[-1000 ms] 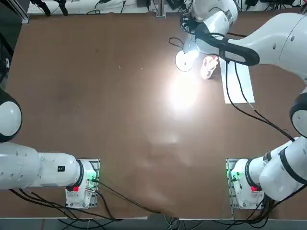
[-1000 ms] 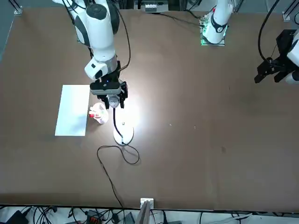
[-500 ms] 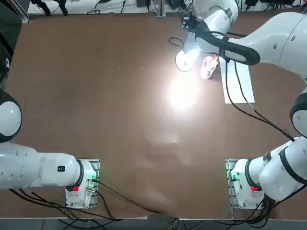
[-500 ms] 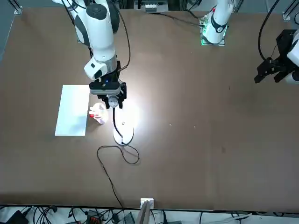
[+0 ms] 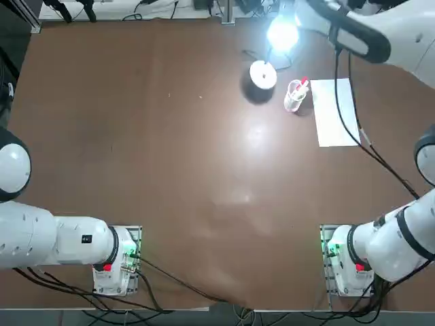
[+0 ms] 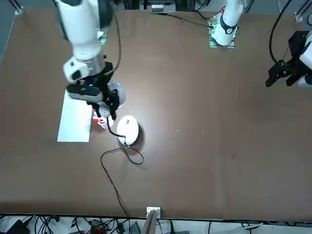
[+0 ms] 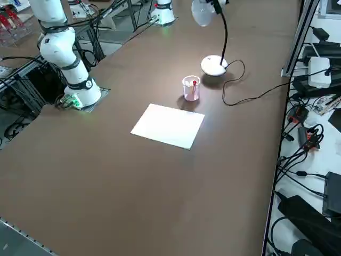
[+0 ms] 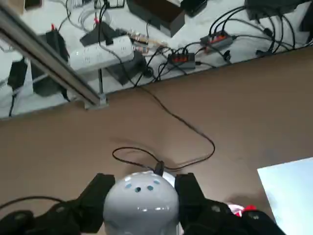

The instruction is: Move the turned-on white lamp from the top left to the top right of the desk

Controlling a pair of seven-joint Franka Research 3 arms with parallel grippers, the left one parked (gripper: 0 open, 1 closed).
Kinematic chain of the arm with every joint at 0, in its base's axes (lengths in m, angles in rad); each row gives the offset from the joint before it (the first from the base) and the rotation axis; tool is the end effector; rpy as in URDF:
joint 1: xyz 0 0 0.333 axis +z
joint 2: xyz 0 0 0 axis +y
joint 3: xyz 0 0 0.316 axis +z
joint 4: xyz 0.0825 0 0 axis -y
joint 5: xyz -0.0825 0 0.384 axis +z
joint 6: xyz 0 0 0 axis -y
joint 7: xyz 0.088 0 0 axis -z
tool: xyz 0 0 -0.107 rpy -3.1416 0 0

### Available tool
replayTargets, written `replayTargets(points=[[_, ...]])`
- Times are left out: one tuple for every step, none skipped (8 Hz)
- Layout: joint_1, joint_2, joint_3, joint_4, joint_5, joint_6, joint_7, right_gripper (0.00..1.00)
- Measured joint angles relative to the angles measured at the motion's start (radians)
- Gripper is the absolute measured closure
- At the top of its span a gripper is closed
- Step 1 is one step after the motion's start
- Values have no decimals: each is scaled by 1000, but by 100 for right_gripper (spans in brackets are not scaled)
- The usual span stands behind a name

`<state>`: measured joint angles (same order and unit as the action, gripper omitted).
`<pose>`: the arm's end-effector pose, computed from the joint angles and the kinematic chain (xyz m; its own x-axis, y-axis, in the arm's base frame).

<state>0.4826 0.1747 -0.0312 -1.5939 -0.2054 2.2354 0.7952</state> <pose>0.5920 0.2820 0.5800 0.8523 -0.2627 0.4523 -0.2078 -0.9636 -0.1681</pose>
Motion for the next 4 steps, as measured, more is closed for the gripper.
replayTargets(points=[[-40, -1, -1, 36, 7, -8, 0, 27], [-82, -1, -3, 57, 7, -10, 0, 27], [-141, 0, -6, 75, 7, -10, 0, 27], [-212, 0, -9, 92, -2, -10, -1, 27]])
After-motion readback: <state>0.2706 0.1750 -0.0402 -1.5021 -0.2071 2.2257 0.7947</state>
